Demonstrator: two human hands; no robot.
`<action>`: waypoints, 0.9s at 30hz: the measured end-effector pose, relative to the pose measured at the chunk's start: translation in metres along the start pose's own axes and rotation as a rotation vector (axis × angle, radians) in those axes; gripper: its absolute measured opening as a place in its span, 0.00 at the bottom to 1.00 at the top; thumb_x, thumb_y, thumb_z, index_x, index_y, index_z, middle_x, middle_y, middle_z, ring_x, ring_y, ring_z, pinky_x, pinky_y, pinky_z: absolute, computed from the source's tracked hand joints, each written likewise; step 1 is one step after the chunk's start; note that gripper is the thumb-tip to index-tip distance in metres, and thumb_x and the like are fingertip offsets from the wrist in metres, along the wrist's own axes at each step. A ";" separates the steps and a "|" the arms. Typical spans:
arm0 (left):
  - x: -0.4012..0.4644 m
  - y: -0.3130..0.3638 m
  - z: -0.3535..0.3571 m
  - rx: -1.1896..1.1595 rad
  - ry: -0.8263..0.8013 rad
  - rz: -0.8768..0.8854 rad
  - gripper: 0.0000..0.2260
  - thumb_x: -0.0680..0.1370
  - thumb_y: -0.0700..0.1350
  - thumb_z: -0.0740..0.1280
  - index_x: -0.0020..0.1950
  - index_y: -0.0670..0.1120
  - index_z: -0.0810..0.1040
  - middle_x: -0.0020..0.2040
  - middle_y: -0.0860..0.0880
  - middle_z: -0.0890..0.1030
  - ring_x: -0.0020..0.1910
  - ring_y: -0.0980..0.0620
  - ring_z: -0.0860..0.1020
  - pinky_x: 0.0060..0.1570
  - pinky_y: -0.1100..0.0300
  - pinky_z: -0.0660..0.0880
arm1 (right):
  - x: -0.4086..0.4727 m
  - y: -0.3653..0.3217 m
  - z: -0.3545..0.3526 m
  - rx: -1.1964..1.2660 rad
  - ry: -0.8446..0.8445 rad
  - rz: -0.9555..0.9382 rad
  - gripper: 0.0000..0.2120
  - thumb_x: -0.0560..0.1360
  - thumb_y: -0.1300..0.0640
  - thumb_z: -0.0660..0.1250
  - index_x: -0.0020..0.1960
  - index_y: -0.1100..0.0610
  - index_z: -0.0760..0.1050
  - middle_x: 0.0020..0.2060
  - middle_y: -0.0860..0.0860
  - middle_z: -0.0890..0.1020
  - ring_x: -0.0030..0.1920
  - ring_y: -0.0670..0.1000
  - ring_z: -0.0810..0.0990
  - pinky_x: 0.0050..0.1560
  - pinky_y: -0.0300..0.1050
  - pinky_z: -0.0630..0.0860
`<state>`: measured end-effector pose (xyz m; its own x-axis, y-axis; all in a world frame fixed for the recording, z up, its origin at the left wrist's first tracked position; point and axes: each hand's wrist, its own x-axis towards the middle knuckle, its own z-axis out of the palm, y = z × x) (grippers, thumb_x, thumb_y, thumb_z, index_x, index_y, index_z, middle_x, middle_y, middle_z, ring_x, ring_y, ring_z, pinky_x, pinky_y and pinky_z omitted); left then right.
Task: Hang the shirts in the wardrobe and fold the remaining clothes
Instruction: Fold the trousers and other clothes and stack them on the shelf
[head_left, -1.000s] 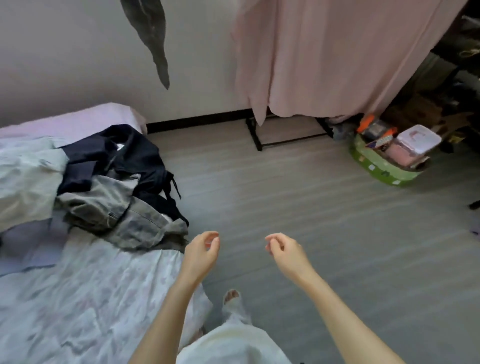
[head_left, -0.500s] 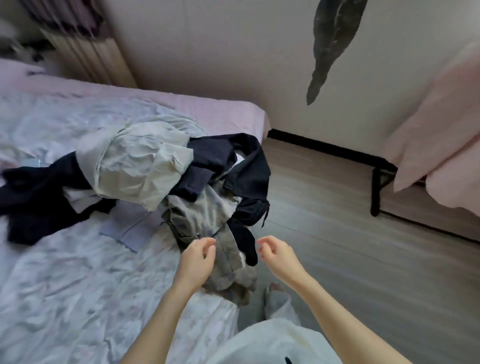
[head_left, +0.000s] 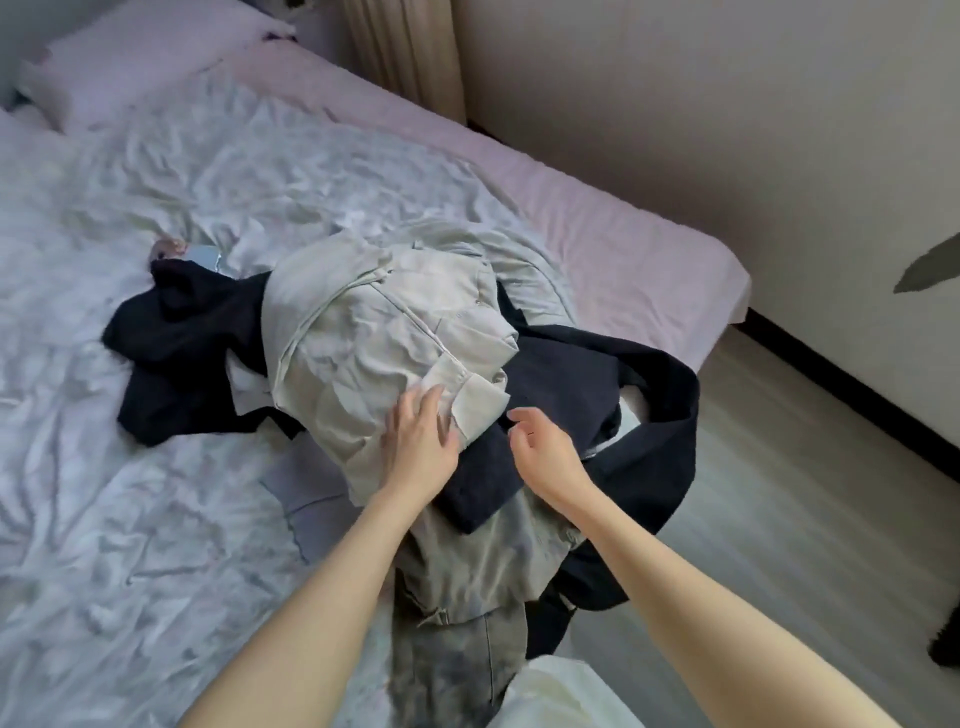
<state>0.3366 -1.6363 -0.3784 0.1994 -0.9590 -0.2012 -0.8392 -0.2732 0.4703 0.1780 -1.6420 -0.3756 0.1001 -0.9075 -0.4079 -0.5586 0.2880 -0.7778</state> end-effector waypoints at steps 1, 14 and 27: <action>0.010 -0.002 0.002 0.051 0.003 -0.036 0.32 0.73 0.49 0.68 0.74 0.50 0.59 0.73 0.43 0.56 0.71 0.42 0.56 0.67 0.49 0.58 | 0.017 -0.006 0.002 0.011 0.015 -0.011 0.18 0.78 0.57 0.54 0.67 0.56 0.67 0.52 0.50 0.77 0.54 0.50 0.76 0.52 0.43 0.70; 0.026 -0.044 0.007 -0.068 -0.127 -0.200 0.13 0.75 0.32 0.55 0.57 0.36 0.72 0.54 0.38 0.73 0.55 0.39 0.72 0.50 0.52 0.67 | 0.117 -0.044 0.041 0.034 -0.003 0.123 0.15 0.72 0.61 0.59 0.59 0.60 0.67 0.39 0.50 0.71 0.45 0.55 0.75 0.35 0.43 0.67; -0.185 -0.156 -0.005 -0.265 -0.053 -0.336 0.11 0.75 0.29 0.59 0.50 0.34 0.80 0.42 0.42 0.74 0.48 0.40 0.75 0.38 0.65 0.61 | -0.113 -0.027 0.127 -0.301 -0.203 -0.241 0.07 0.73 0.63 0.60 0.49 0.63 0.74 0.40 0.57 0.80 0.41 0.58 0.77 0.40 0.49 0.72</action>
<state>0.4329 -1.4165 -0.4101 0.4071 -0.8103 -0.4216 -0.5716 -0.5860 0.5743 0.2862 -1.5085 -0.3698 0.3998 -0.8508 -0.3409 -0.7115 -0.0536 -0.7006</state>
